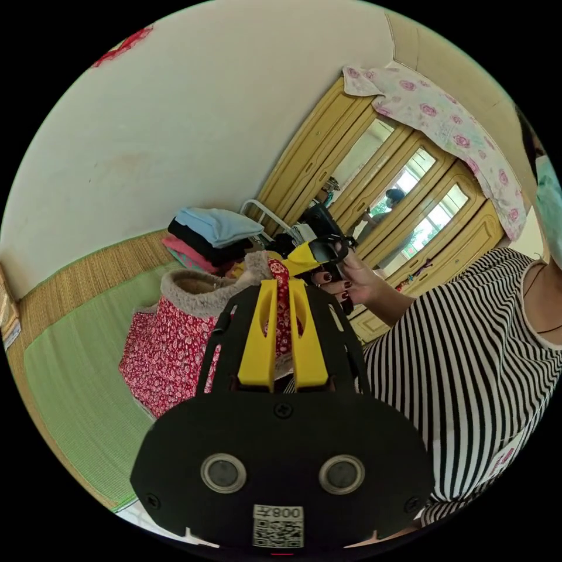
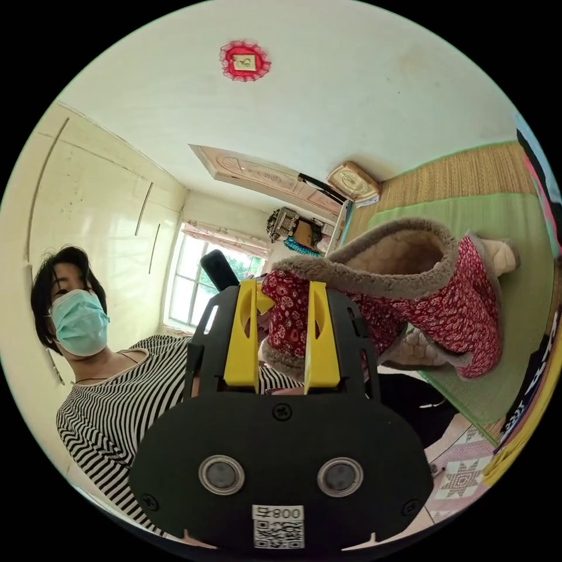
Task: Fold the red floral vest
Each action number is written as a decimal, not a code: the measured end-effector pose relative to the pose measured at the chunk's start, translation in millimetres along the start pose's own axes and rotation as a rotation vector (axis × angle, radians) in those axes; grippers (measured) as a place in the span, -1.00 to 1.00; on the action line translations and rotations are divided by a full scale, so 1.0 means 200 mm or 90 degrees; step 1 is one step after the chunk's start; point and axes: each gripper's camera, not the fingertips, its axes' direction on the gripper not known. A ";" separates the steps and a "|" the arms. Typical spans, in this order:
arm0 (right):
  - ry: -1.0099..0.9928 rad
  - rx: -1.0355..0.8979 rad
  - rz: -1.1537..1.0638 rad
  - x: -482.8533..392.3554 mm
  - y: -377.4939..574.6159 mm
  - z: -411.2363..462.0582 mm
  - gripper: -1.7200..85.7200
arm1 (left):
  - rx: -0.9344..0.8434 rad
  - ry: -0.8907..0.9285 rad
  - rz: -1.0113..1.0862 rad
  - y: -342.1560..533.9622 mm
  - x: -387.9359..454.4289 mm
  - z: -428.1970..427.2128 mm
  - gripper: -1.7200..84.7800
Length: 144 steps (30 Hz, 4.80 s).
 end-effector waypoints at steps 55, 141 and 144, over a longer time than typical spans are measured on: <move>-0.105 -0.122 -0.247 -0.49 -0.62 0.45 -0.83 | 0.249 0.063 -0.509 1.70 -1.82 -0.21 -0.67; 0.524 0.006 0.244 1.29 -1.98 0.07 -0.78 | 0.040 0.131 -0.682 2.25 -3.38 0.28 -0.74; 0.586 -0.084 0.315 1.56 -1.93 0.15 -0.76 | -0.043 0.171 -0.732 2.26 -3.46 0.56 -0.71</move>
